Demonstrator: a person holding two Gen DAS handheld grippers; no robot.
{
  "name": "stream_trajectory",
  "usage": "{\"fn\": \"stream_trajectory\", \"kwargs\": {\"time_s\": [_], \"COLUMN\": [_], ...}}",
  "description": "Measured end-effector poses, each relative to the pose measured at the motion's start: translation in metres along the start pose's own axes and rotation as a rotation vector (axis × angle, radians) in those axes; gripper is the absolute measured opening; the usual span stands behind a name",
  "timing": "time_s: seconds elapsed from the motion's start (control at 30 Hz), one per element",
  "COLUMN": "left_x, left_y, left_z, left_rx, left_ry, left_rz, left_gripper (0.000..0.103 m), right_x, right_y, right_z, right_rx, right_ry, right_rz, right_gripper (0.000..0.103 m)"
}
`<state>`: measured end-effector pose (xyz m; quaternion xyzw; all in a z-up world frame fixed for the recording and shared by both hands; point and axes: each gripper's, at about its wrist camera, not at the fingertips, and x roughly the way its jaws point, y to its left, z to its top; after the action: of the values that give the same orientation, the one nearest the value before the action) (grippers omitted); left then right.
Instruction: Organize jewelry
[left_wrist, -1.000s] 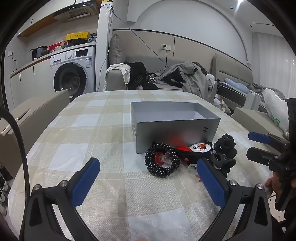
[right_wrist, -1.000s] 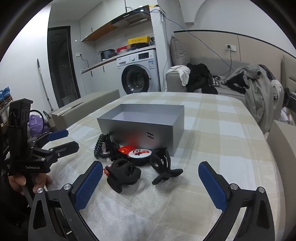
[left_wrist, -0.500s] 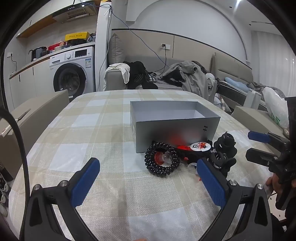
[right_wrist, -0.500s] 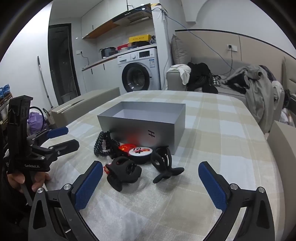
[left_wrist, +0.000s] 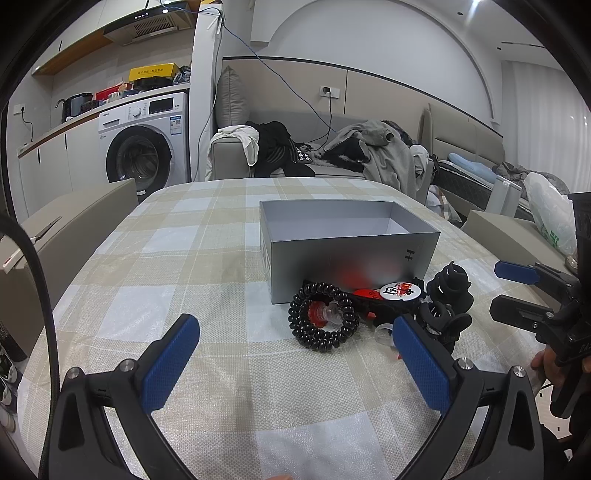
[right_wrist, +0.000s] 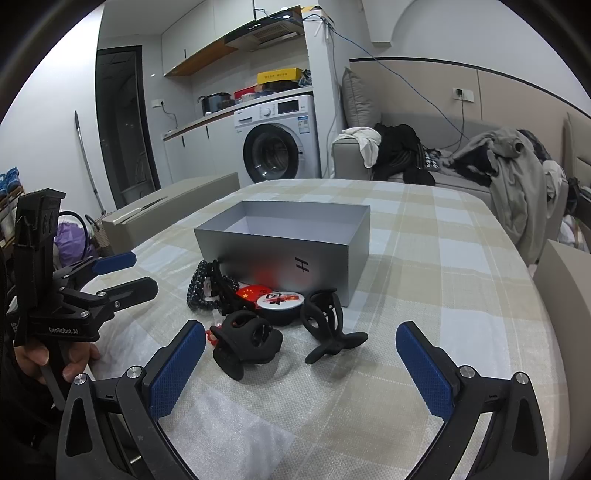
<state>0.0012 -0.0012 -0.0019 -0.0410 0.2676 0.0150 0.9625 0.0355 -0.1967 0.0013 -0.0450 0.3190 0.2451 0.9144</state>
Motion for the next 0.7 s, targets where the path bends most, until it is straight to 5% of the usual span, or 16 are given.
{"fn": "stream_trajectory", "kwargs": {"time_s": [0.7], "left_x": [0.0007], "left_y": [-0.0011], "left_z": [-0.0008], "left_rx": [0.001], "left_ry": [0.003], "left_rz": [0.0], "left_gripper": [0.102], "right_x": [0.0003], "right_y": [0.0], "right_z": [-0.0003], "right_rx": [0.0], "right_ry": [0.002], "right_rz": [-0.001], "right_gripper": [0.103]}}
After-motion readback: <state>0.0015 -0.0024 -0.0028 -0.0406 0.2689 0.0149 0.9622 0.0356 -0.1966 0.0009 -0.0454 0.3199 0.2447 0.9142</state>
